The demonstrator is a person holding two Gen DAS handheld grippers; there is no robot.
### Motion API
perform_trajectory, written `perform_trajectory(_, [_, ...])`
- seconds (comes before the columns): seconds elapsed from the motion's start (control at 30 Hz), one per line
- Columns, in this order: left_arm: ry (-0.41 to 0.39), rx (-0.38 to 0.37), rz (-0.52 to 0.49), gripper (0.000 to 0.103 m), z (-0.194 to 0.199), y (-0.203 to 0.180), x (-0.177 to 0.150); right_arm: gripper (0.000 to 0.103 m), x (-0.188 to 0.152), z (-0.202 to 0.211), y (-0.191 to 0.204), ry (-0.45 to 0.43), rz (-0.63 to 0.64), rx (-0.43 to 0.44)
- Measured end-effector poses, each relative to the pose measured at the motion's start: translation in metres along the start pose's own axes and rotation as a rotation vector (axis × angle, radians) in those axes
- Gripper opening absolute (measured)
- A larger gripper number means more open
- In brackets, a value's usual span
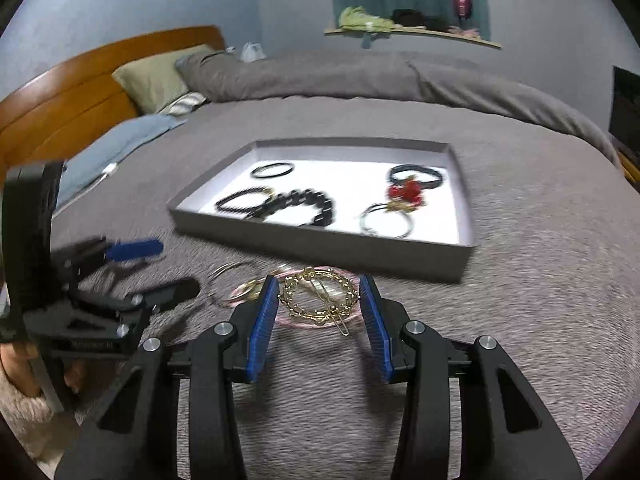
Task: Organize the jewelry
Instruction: 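Grasp the silver hoop with the left tool while the right tool grasps the gold hair clip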
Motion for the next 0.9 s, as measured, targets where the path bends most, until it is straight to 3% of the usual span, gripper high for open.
perform_trajectory(0.17, [0.024,-0.082,0.006,0.065,-0.005,-0.018,-0.002,0.042,0.003,0.002,-0.012,-0.006,-0.032,-0.011])
perform_trajectory(0.73, [0.037,-0.103,0.022,0.065,-0.023,-0.037,0.005,0.042,0.002,0.003,-0.010,-0.008,-0.028,-0.012])
perform_trajectory(0.9, [0.061,-0.102,0.018,0.050,-0.030,-0.038,0.003,0.042,0.001,0.003,-0.012,-0.004,-0.032,-0.012])
Point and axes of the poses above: each gripper's, at about its wrist camera, not at the fingertips, and z roughly against the way its jaws point, y to its left, x to its top, the point moved 9 cm from there along -z, roughly the way its jaws point, and after that the axes turned 8 degrees about -y, right-handed, at the moved point
